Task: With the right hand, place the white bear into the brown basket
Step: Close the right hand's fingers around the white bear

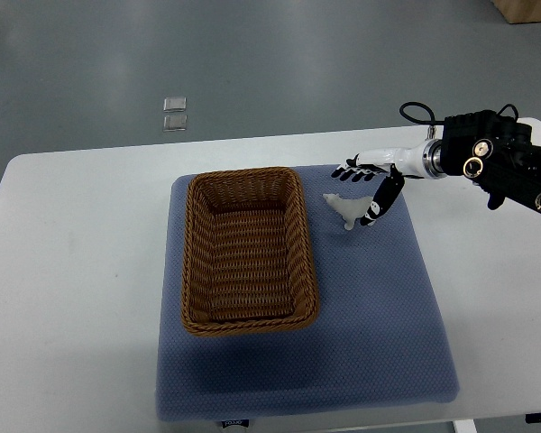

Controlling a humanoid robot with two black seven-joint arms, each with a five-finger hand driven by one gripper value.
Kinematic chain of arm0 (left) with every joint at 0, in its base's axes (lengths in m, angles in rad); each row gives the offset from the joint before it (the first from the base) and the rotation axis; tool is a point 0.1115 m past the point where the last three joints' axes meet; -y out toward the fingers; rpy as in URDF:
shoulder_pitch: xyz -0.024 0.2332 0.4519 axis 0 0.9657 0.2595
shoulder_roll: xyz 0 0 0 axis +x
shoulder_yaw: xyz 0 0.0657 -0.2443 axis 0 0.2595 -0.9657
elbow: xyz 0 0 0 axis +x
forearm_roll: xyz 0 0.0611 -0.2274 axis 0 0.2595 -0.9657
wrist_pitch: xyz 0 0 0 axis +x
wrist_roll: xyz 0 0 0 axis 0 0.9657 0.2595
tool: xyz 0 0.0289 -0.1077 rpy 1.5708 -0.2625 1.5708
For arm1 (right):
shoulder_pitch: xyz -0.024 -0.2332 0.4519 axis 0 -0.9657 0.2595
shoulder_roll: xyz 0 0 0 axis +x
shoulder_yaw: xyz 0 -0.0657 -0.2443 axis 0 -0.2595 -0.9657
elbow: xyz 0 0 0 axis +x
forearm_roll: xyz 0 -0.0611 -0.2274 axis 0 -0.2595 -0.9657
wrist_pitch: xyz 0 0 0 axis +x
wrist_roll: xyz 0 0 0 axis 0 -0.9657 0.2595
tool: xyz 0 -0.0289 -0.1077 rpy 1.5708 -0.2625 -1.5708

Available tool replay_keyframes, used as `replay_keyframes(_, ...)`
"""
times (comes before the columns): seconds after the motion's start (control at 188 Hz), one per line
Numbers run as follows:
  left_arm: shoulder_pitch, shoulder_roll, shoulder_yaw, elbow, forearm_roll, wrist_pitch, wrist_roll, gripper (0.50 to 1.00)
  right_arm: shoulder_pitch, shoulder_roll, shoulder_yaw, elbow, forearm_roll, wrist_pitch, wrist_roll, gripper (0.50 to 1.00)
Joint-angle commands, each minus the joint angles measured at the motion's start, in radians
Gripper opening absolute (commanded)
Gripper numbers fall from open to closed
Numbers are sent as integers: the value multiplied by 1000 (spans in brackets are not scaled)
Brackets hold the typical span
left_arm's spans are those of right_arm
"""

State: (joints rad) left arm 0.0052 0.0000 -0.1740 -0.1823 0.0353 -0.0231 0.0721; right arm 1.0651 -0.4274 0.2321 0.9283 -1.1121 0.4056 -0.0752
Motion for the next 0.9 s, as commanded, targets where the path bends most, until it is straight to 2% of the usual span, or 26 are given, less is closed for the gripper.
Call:
replay_keyframes(0.0, -1, 0, -1, 3, -2, 0, 0, 1000, -19, 10, 1, 0, 0, -20, 0, 913)
replay_keyframes(0.09, 1, 0, -1, 3, -2, 0, 0, 1000, -24, 15, 1, 0, 0, -27, 2, 901)
replay_keyframes(0.149, 1, 0, -1, 3, -2, 0, 0, 1000, -31, 15, 1, -2, 0, -27, 2, 870)
replay_keyframes(0.212, -1, 0, -1, 3, 0, 0, 0, 1000, -36, 16, 1, -3, 0, -30, 2, 860)
replay_keyframes(0.249, 1, 0, -1, 3, -2, 0, 0, 1000, -37, 16, 1, -5, 0, -37, 3, 830)
replay_keyframes(0.318, 1, 0, -1, 1, 0, 0, 0, 1000, -42, 16, 1, -8, 0, -47, 3, 809)
replay_keyframes(0.403, -1, 0, -1, 3, 0, 0, 0, 1000, -48, 16, -1, -9, -2, -48, 5, 760)
replay_keyframes(0.573, -1, 0, -1, 3, -2, 0, 0, 1000, -60, 18, 1, -9, -15, -50, 6, 715)
replay_keyframes(0.6, 1, 0, -1, 3, 0, 0, 0, 1000, -60, 21, 1, -11, -17, -50, 6, 687)
replay_keyframes(0.695, 1, 0, 1, 4, 0, 0, 0, 1000, -62, 29, -1, -11, -17, -50, 6, 633)
replay_keyframes(0.796, -1, 0, -1, 4, -2, 0, 0, 1000, -67, 29, -1, -11, -28, -59, 8, 507)
replay_keyframes(0.897, 1, 0, -1, 4, -2, 2, 0, 1000, -67, 27, -2, -11, -44, -74, 6, 500)
